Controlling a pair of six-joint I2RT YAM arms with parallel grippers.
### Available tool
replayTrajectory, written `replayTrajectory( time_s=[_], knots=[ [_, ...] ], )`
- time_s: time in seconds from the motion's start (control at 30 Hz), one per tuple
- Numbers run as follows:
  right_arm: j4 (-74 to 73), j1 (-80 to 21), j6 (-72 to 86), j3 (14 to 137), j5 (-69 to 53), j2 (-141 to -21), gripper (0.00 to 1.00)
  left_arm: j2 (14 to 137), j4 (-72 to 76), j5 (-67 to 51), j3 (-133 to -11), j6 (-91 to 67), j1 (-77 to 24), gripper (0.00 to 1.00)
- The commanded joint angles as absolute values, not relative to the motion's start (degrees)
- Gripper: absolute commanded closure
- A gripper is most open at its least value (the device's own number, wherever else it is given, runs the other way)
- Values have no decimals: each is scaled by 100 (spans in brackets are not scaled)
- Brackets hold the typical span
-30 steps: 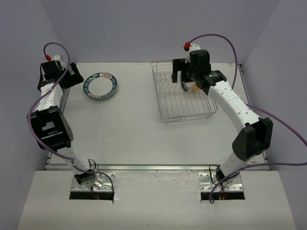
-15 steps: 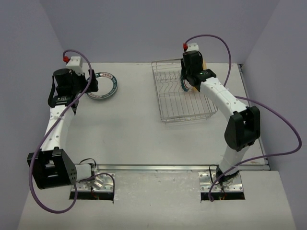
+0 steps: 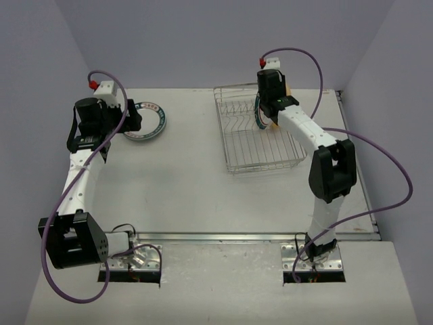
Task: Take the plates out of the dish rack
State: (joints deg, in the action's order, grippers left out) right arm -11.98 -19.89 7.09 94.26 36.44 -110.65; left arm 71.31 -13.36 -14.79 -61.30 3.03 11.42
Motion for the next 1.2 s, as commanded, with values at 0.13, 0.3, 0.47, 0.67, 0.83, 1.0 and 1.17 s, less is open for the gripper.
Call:
replayTrajectory(
  time_s=[0.13, 0.3, 0.47, 0.67, 0.83, 1.0, 1.17],
  knots=[
    [-871, -1741, 870, 9642, 3542, -11442, 58, 6970, -1362, -1670, -6329, 203, 1107, 0],
    [-726, -1731, 931, 9465, 3361, -11446, 75, 7004, -1379, -1723, -6336, 125, 1099, 0],
    [-869, -1740, 1018, 9562, 3392, -11357, 100, 7057, -1423, -1731, -6459, 79, 1081, 0],
    [-685, -1883, 857, 9561, 3771, -10925, 100, 7125, -1457, -1731, -6521, 62, 1055, 0],
    [142, -2248, -40, 9483, 4247, -10389, 100, 7148, -1470, -1740, -6544, -134, 1046, 0],
    [2053, -2811, -1856, 9194, 4648, -10073, 100, 7137, -1551, -1596, -6671, -167, 1037, 0],
    [2695, -3137, -2628, 9124, 4549, -9744, 100, 6977, -1589, -2046, -6802, -283, 1046, 0]
  ],
)
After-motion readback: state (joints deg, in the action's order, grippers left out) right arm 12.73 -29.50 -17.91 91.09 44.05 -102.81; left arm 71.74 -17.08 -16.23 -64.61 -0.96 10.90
